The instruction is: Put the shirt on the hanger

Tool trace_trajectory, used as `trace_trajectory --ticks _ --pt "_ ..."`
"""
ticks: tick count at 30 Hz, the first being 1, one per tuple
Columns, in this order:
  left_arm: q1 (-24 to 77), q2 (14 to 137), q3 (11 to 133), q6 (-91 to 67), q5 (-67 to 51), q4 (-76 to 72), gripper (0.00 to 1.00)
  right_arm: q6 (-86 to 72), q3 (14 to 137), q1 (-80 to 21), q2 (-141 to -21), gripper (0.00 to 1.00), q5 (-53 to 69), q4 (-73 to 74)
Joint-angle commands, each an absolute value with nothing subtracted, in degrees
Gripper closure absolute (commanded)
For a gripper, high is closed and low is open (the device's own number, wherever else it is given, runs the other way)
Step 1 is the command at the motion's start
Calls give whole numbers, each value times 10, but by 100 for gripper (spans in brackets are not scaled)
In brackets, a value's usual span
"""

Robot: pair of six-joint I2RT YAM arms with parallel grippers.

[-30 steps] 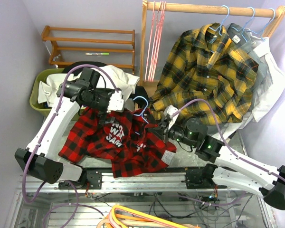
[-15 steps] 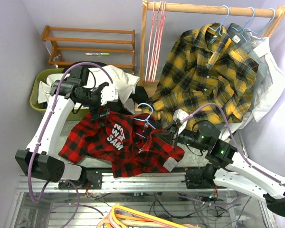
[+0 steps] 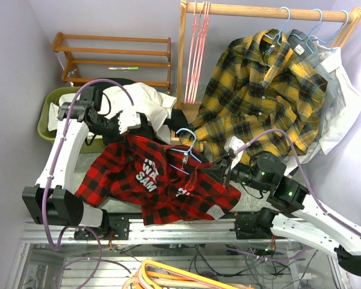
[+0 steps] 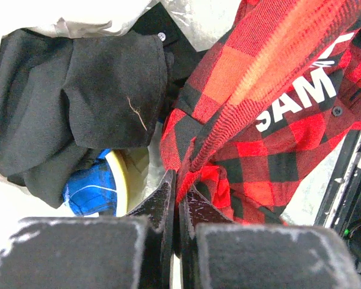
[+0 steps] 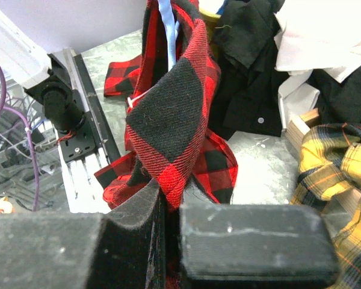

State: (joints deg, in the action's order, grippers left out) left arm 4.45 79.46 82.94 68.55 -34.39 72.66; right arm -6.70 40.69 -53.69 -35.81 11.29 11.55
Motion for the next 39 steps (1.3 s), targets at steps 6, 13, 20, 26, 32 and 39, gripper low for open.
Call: trace_trajectory --ticks 6,13,20,26,32,39 --pt "31 795 903 458 -367 712 2 -169 466 -537 -393 100 45 219" --pt "31 793 1124 291 -297 766 2 -276 490 -534 -434 100 -140 359" --pt "29 784 1221 159 -291 746 3 -273 557 -455 -472 100 -250 423" --pt "26 749 1173 143 -287 714 3 -163 618 -240 -546 100 -136 335" --pt "26 699 1104 166 -341 717 2 -58 777 -203 -599 100 -166 309" --pt "26 665 1014 168 -305 706 2 -8 906 -203 -654 100 -126 290"
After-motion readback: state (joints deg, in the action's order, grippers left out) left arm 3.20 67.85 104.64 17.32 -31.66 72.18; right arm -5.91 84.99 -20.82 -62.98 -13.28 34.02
